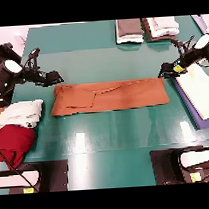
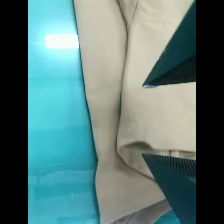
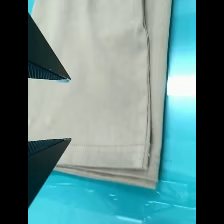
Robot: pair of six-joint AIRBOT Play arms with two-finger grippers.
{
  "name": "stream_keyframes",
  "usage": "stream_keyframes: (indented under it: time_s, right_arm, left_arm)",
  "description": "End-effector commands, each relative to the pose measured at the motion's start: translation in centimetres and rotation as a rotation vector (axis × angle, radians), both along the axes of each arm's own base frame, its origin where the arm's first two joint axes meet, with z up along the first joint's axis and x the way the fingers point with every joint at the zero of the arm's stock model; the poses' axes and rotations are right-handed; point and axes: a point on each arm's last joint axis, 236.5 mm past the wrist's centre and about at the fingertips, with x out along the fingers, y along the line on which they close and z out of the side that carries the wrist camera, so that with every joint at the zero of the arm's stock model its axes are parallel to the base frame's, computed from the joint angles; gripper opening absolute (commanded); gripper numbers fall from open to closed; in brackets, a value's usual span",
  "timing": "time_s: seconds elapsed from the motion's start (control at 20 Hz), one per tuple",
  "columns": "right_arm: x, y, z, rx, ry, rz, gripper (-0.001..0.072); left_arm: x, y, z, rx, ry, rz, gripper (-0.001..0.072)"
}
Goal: Fold the shirts.
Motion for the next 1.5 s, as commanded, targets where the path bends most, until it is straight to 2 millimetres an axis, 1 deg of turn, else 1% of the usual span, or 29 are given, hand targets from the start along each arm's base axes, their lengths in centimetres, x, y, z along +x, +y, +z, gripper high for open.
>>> stream_keyframes:
  time_s: [0.0,0.15,0.2,0.25,0.3,0.4,0.5,0.6,0.65,0.7,0.75,0.8,0.85,0.9,0.95,1.05,1.1,1.2,1.3,1.4,1.45]
  right_arm:
    - [-2.2,-1.4,-1.4,0.032,0.071,0.020,0.0412]
    - [-5.4,-4.0,-4.0,0.082,0.155,-0.059,0.0412]
    - [-6.0,-4.0,-4.6,0.137,0.163,-0.086,0.0438]
    - [-6.3,-4.0,-5.1,0.203,0.153,-0.122,0.0544]
    - [-6.4,-4.1,-5.5,0.249,0.140,-0.161,0.0565]
    - [-6.4,-4.3,-6.6,0.297,0.111,-0.217,0.0565]
    - [-6.4,-3.5,-7.2,0.325,0.097,-0.219,0.0552]
    - [-6.0,-2.0,-7.6,0.343,0.075,-0.196,0.0547]
    - [-5.8,-1.4,-7.9,0.333,0.074,-0.180,0.0511]
    - [-5.6,-0.6,-8.0,0.332,0.077,-0.155,0.0422]
    - [-5.5,0.3,-8.0,0.336,0.088,-0.127,0.0420]
    - [-5.3,0.9,-7.9,0.339,0.094,-0.101,0.0315]
    - [-5.0,1.5,-7.6,0.339,0.091,-0.073,0.0146]
    - [-4.4,1.7,-7.0,0.332,0.071,-0.051,0.0045]
    - [-3.8,1.9,-6.0,0.325,0.047,-0.032,0.0017]
    - [-2.5,2.0,-2.6,0.309,-0.023,0.007,0.0016]
    - [-1.8,2.2,-0.5,0.298,-0.062,0.022,0.0016]
    - [-0.6,3.0,4.3,0.279,-0.144,0.043,0.0016]
    - [0.2,4.6,8.8,0.265,-0.222,0.080,0.0016]
    - [0.8,7.1,13.1,0.259,-0.299,0.119,0.0016]
    - [1.0,8.5,14.7,0.260,-0.327,0.145,0.0016]
  left_arm:
    - [-1.1,-0.8,0.8,-0.018,0.046,-0.043,0.0481]
    - [-1.8,-1.2,0.8,-0.034,0.073,-0.057,0.0480]
    - [-1.8,-1.4,0.9,-0.047,0.074,-0.056,0.0350]
    - [-1.7,-1.8,1.1,-0.065,0.074,-0.056,0.0053]
    - [-1.6,-2.1,1.2,-0.072,0.066,-0.058,0.0037]
    - [-1.7,-3.6,1.3,-0.070,0.053,-0.082,0.0028]
    - [-1.8,-6.0,1.5,-0.068,0.026,-0.121,0.0028]
    - [-1.8,-8.5,1.5,-0.071,0.000,-0.146,0.0028]
    - [-2.0,-9.9,1.3,-0.071,-0.008,-0.168,0.0028]
    - [-2.4,-11.2,1.0,-0.071,-0.007,-0.190,0.0028]
    - [-2.8,-12.4,0.4,-0.074,0.008,-0.205,0.0028]
    - [-3.2,-13.6,-0.2,-0.075,0.016,-0.219,0.0028]
    - [-3.4,-14.9,-0.9,-0.072,0.016,-0.237,0.0028]
    - [-3.6,-16.0,-1.4,-0.072,0.014,-0.248,0.0027]
    - [-3.7,-17.2,-1.8,-0.073,0.012,-0.260,0.0027]
    - [-3.7,-19.4,-2.7,-0.071,0.017,-0.298,0.0027]
    - [-3.7,-20.5,-3.2,-0.071,0.020,-0.315,0.0027]
    - [-3.5,-23.0,-4.1,-0.074,0.022,-0.354,0.0027]
    - [-3.5,-25.2,-5.2,-0.074,0.029,-0.390,0.0027]
    - [-3.7,-26.9,-6.3,-0.076,0.049,-0.416,0.0027]
    - [-3.8,-27.6,-6.7,-0.075,0.052,-0.428,0.0027]
